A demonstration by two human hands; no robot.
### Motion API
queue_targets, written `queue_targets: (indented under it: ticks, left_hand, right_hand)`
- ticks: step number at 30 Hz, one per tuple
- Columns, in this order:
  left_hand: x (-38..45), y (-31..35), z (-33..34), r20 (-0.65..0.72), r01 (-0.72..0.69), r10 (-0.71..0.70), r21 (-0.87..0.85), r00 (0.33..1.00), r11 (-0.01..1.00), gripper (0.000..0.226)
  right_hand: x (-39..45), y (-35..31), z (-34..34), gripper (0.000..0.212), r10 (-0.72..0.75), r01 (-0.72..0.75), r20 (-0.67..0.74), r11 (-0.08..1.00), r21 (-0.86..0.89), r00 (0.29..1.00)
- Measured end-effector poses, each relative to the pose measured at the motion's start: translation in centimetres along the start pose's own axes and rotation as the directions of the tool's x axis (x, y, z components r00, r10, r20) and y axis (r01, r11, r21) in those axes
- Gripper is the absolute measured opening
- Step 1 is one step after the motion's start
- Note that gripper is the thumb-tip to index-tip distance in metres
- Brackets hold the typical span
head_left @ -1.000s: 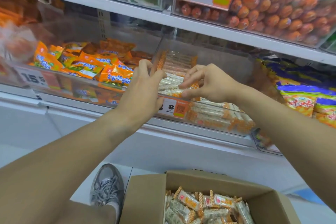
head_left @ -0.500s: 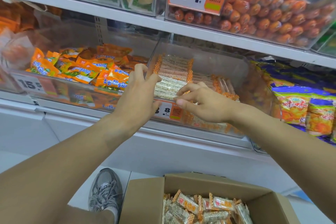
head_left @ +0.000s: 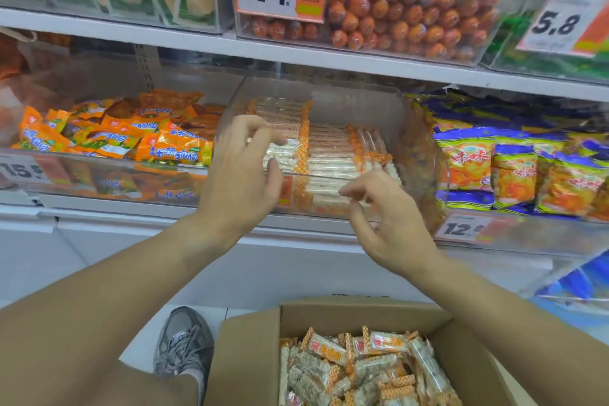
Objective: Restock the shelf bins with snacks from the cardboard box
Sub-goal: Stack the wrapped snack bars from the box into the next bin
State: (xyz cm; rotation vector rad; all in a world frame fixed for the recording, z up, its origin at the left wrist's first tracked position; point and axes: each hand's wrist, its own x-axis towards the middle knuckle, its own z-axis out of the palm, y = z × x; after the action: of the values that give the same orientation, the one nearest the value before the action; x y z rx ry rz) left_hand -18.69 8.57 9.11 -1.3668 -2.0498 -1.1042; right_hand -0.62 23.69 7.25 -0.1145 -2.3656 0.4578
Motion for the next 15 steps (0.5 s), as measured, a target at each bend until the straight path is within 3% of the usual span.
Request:
queue_targets:
  ticks: [1, 3, 4, 6, 8, 9, 12, 15]
  left_hand:
    - [-0.1, 1.3, 0.6, 0.034, -0.053, 0.057, -0.103, 0.998, 0.993, 0.022]
    - [-0.8, 3.6, 2.4, 0.237, -0.065, 0.120, -0.228, 0.964, 0.971, 0.018]
    - [-1.5, 4.6, 3.7, 0.373, -0.056, 0.144, -0.238, 0.917, 0.970, 0.017]
    - [-3.6, 6.0, 6.7, 0.647, -0.018, 0.140, -0.192, 0.749, 0.981, 0.018]
    - [-6.6, 7.1, 9.9, 0.820, 0.074, 0.061, -0.125, 0.570, 0.989, 0.021]
    - [-8.4, 7.5, 11.4, 0.853, 0.126, 0.021, -0.102, 0.521, 0.987, 0.021]
    - [-14.9, 8.1, 15.8, 0.888, 0.273, -0.101, -0.028, 0.448, 0.962, 0.020]
    - [-21.9, 7.3, 18.8, 0.919, 0.344, -0.213, 0.093, 0.332, 0.934, 0.023]
  right_hand:
    - [-1.9, 0.6, -0.5, 0.017, 0.021, -0.021, 0.007, 1.000, -0.007, 1.000]
    - [-6.0, 2.7, -0.9, 0.018, 0.115, -0.114, 0.075, 0.993, -0.017, 0.990]
    - [-8.0, 3.9, -0.9, 0.020, 0.187, -0.186, 0.120, 0.982, -0.026, 0.975]
    - [-12.3, 6.2, -0.6, 0.025, 0.365, -0.359, 0.221, 0.931, -0.069, 0.904]
    - [-16.5, 8.0, -0.2, 0.027, 0.539, -0.526, 0.316, 0.840, -0.134, 0.780]
    - [-18.3, 8.7, 0.1, 0.027, 0.606, -0.593, 0.350, 0.789, -0.158, 0.714]
    - [-23.6, 10.1, 1.2, 0.027, 0.737, -0.740, 0.472, 0.632, -0.229, 0.484]
    - [-27.7, 10.3, 2.6, 0.037, 0.749, -0.751, 0.596, 0.564, -0.343, 0.290]
